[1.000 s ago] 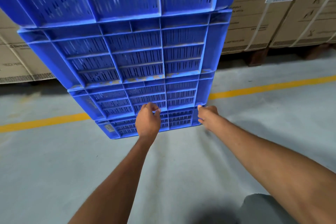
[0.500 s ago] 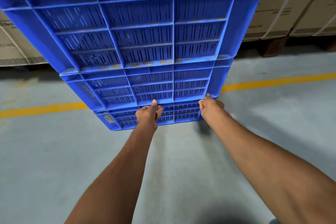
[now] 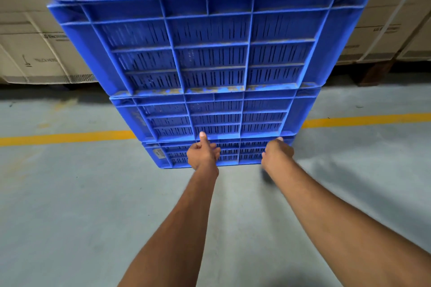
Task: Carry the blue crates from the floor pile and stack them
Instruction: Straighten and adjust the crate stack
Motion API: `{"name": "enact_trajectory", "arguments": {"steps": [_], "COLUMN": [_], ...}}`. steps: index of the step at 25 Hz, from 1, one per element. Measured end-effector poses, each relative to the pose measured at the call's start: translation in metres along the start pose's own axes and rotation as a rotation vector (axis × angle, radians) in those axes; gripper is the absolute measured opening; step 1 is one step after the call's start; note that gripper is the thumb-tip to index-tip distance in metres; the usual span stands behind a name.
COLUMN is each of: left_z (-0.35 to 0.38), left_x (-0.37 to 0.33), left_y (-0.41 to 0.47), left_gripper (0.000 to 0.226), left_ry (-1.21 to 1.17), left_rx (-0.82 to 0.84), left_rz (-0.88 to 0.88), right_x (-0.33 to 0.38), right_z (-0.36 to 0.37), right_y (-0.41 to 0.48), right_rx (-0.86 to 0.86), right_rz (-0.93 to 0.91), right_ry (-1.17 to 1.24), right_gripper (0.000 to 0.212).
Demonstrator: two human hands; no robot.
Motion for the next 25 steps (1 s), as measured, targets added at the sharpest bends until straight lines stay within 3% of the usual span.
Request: {"name": "enact_trajectory", "arguments": {"steps": [1, 3, 7, 9, 11, 13, 15, 18, 25], "left_z": [-0.01, -0.039, -0.082, -0.099, -0.114, -0.121, -0.123, -0.128, -0.147], "left_x": [-0.005, -0.025, -0.063, -0.084, -0.111, -0.137, -0.155, -0.161, -0.164], "left_y": [0.005, 0.005, 0.015, 0.022, 0.026, 0.031, 0.035, 0.041, 0.036], "left_gripper": [0.037, 0.031, 0.034, 0.041, 0.044, 0.044, 0.042, 0.035, 0.027], "left_ry": [0.036, 0.187, 0.33, 0.352, 0.333, 0.301, 0.326, 0.376, 0.39], "left_rx": [-0.098, -0.311, -0.648, -0.703, -0.706, -0.612, -0.482, -0.374, -0.287], "left_rz": [0.086, 0.26, 0.547, 0.631, 0.746, 0.864, 0.858, 0.854, 0.924], "right_x": [0.002, 0.013, 0.037, 0.055, 0.075, 0.094, 0.1, 0.097, 0.105], "right_z": [0.008, 0.033, 0.072, 0.083, 0.099, 0.116, 0.134, 0.155, 0.166], "right_y": [-0.021, -0.071, -0.134, -0.151, -0.164, -0.174, -0.174, -0.167, -0.169], "right_rx": [-0.111, -0.184, 0.14, 0.233, 0.22, 0.197, 0.221, 0.23, 0.109], "right_rz": [0.018, -0.25, -0.895, -1.149, -1.391, -1.568, -1.676, -1.731, -1.776], "right_ry": [0.066, 0.063, -0.078, -0.103, -0.206, -0.335, -0.46, -0.619, -0.624], "right_gripper": [0.031, 0.016, 0.015, 0.015, 0.021, 0.027, 0.031, 0.037, 0.016]}}
Point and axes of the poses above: each hand's wrist, its own y-axis towards the middle knuckle, its own z-axis out of the palm, x = y × z, the point moved 2 cm from there along y, towards the middle knuckle, and after that the axes turned 11 degrees about y, right-handed, at the moved point
